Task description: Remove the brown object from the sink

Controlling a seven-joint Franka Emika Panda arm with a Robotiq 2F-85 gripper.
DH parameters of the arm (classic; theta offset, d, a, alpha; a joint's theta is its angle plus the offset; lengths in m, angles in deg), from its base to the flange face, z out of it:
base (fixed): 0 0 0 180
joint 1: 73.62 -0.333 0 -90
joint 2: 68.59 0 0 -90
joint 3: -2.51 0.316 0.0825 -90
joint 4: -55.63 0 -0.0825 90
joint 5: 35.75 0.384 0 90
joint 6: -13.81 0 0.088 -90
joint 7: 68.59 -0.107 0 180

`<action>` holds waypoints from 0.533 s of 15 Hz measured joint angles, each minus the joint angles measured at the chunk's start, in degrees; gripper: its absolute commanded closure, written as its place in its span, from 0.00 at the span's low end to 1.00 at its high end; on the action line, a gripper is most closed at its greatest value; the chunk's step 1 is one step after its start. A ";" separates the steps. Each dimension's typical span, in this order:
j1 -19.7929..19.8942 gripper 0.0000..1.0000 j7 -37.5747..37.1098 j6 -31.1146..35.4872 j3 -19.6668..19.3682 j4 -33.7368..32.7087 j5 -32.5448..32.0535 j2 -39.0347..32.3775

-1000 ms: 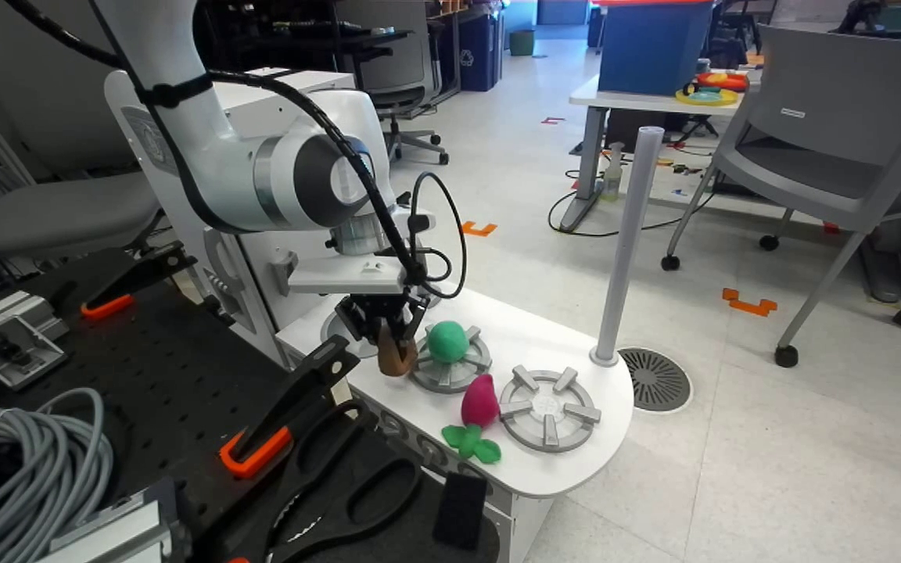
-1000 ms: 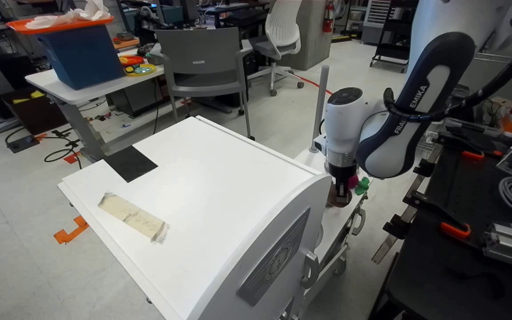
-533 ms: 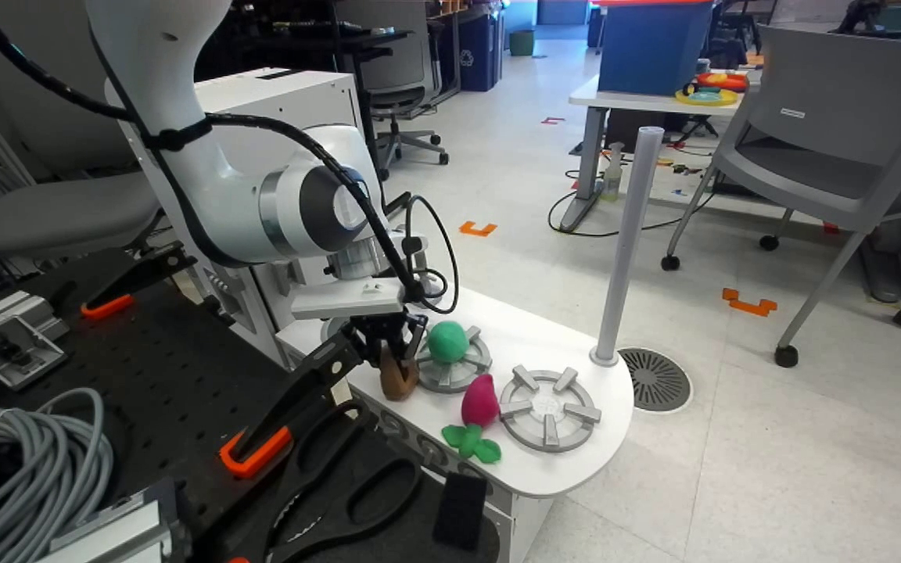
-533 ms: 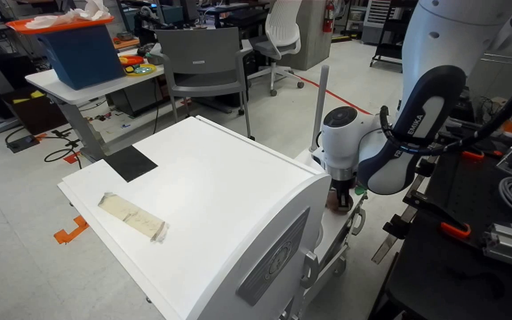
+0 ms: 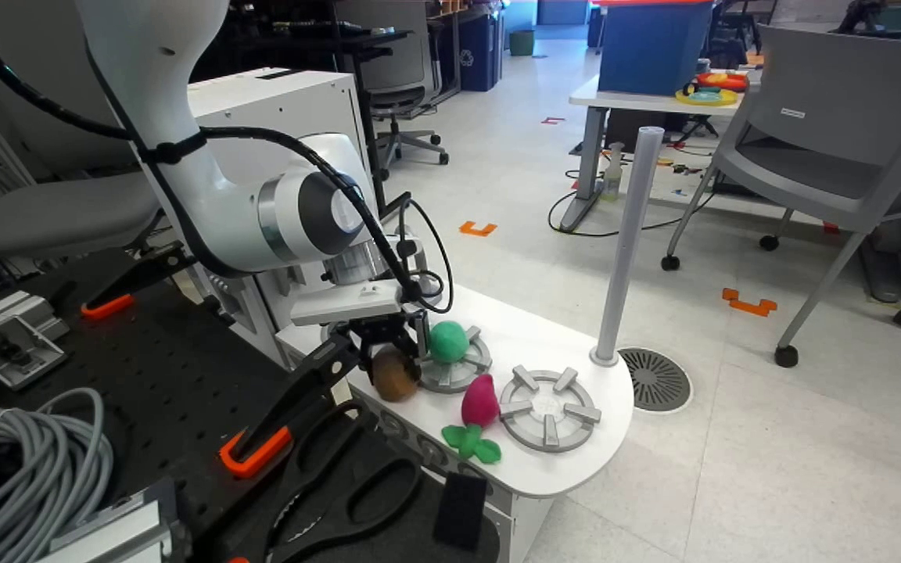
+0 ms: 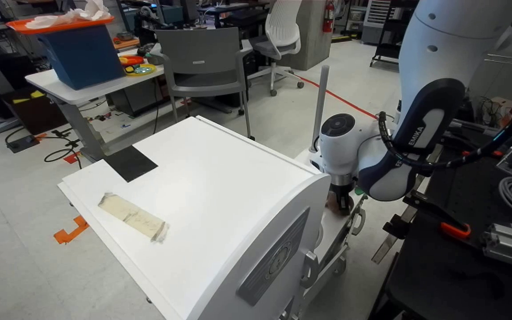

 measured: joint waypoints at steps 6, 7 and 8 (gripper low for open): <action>0.65 0.00 -0.41 -0.12 0.09 -0.72 0.03 0.46; 0.92 0.00 -0.42 -0.58 0.28 -0.65 0.04 0.84; 1.37 0.00 -0.42 -1.80 0.74 -0.38 0.06 1.57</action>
